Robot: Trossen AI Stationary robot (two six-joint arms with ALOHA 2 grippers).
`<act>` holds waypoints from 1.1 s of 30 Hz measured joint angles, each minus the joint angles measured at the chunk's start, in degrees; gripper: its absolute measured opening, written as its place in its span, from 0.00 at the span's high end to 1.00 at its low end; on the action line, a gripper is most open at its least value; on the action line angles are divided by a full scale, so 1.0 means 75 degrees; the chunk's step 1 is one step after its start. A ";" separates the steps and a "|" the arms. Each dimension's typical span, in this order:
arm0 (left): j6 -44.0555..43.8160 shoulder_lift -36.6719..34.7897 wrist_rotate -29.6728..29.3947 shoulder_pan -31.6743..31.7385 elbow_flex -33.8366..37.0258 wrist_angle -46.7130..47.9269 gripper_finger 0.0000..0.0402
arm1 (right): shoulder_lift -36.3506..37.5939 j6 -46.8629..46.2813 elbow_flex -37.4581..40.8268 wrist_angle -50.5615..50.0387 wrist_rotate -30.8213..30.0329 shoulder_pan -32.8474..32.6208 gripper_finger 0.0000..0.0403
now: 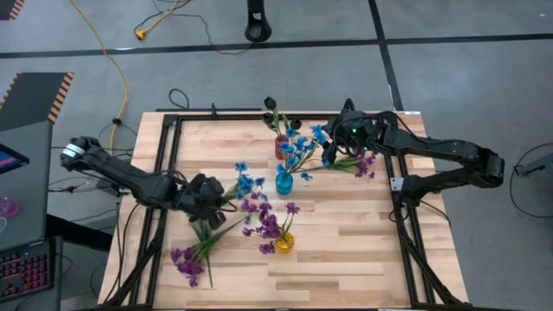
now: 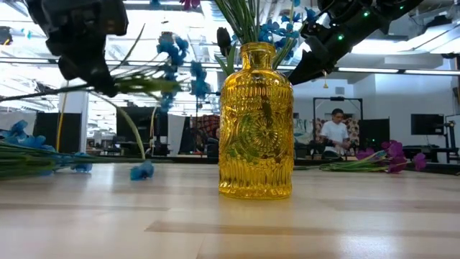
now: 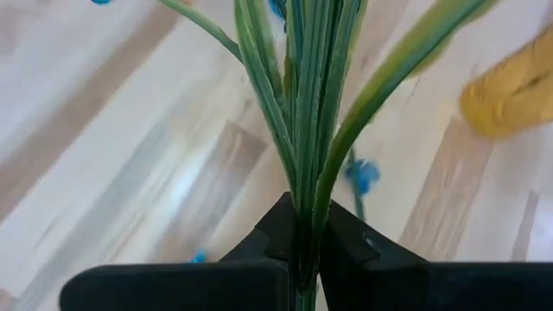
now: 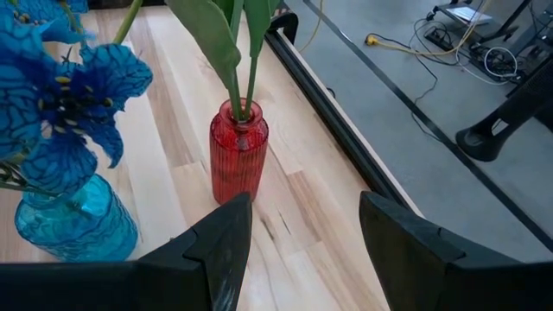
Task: Sort flowers into vase by color
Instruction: Put the right blue flower into the blue crystal vase
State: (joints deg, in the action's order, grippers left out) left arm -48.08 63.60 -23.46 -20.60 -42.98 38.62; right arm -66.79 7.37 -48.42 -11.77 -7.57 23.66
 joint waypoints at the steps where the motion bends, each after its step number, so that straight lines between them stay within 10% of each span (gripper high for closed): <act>1: -0.0003 -0.0119 -0.0049 0.0018 0.0000 0.0013 0.96 | 0.0001 0.0031 0.0000 -0.0003 0.0000 0.0000 0.40; 14: 0.0209 -0.1699 -0.1295 0.0394 0.0000 0.0008 0.96 | 0.0000 0.0085 0.0000 0.0032 0.0001 0.0000 0.40; 20: 0.0464 -0.2246 -0.3092 0.0413 0.0000 -0.0272 0.96 | 0.0001 0.0086 0.0000 0.0032 0.0000 0.0000 0.40; 33: 0.2059 -0.1774 -0.5234 0.0454 0.0805 -0.3545 0.96 | -0.0002 0.0089 0.0000 0.0029 0.0003 0.0000 0.40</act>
State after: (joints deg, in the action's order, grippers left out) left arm -32.63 50.30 -62.72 -17.19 -36.94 12.03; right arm -66.81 8.03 -48.42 -11.55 -7.55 23.66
